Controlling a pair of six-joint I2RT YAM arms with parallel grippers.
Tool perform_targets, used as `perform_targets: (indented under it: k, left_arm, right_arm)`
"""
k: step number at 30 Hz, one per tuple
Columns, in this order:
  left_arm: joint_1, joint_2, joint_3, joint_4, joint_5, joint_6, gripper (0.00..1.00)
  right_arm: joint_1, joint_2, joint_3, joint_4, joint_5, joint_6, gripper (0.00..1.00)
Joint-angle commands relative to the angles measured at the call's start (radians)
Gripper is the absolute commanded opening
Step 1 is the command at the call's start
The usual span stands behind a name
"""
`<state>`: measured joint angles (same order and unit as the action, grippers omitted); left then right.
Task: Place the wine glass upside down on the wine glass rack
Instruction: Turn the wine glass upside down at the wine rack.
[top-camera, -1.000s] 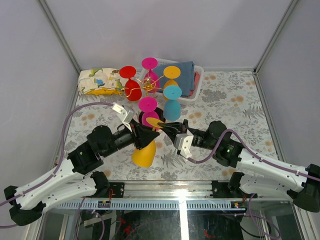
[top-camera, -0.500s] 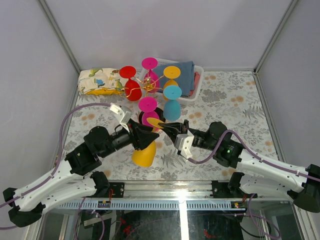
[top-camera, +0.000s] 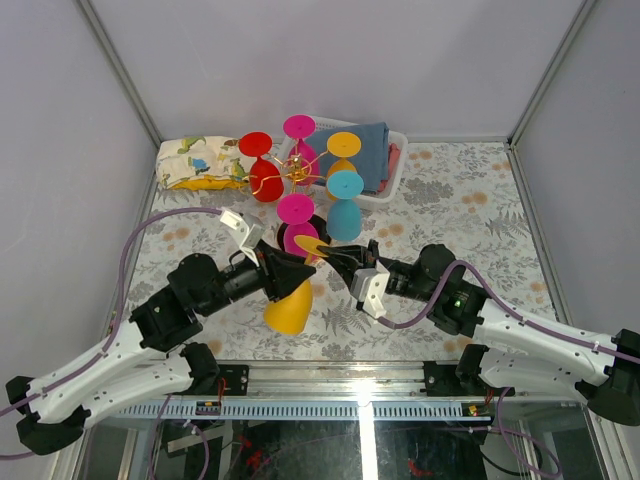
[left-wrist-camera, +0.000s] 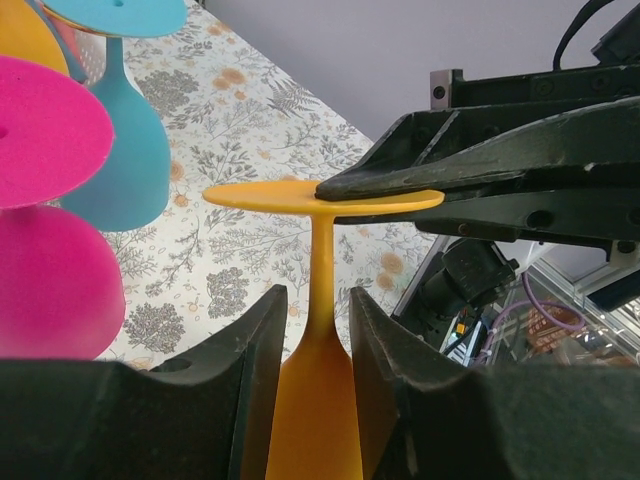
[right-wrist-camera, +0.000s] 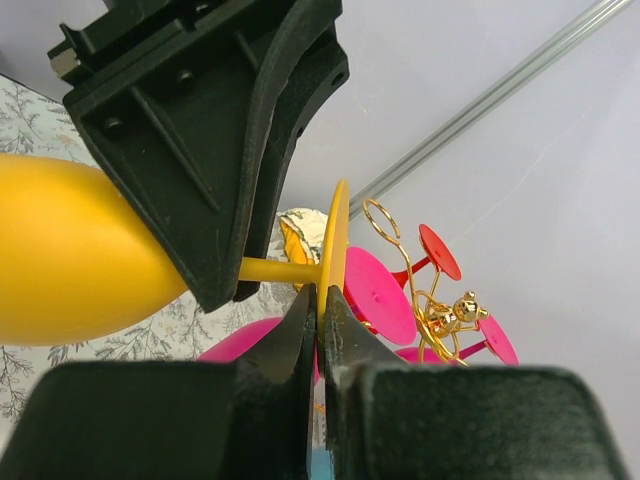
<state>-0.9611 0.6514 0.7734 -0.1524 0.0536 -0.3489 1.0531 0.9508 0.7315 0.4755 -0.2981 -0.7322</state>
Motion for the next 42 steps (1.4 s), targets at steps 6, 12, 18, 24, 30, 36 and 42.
perform_targets:
  k: [6, 12, 18, 24, 30, 36, 42]
  left_arm:
    - [0.002, -0.001, -0.021, 0.027, 0.003, 0.011, 0.29]
    - [0.002, 0.000, -0.020, 0.032, -0.003, 0.012, 0.02]
    - [0.002, -0.024, -0.034, 0.024, -0.055, 0.009, 0.00]
    - [0.001, -0.060, -0.051, 0.012, -0.102, 0.028, 0.00]
    - [0.001, -0.122, -0.042, -0.027, -0.183, 0.092, 0.00]
    - [0.002, -0.154, -0.049, 0.020, -0.206, 0.200, 0.00]
    - [0.049, -0.118, -0.037, 0.113, -0.192, 0.292, 0.00]
  right_arm:
    - [0.010, -0.009, 0.016, 0.112, 0.010, 0.016, 0.00]
    - [0.009, -0.004, 0.016, 0.107, 0.011, 0.014, 0.00]
    - [0.009, -0.003, 0.019, 0.114, 0.039, 0.031, 0.03]
    - [0.010, -0.007, 0.007, 0.117, 0.049, 0.032, 0.29]
    - [0.009, -0.032, -0.037, 0.132, 0.082, 0.044, 0.49]
    - [0.010, -0.081, -0.113, 0.153, 0.150, 0.101, 0.60]
    - [0.009, -0.145, -0.210, 0.190, 0.218, 0.212, 0.65]
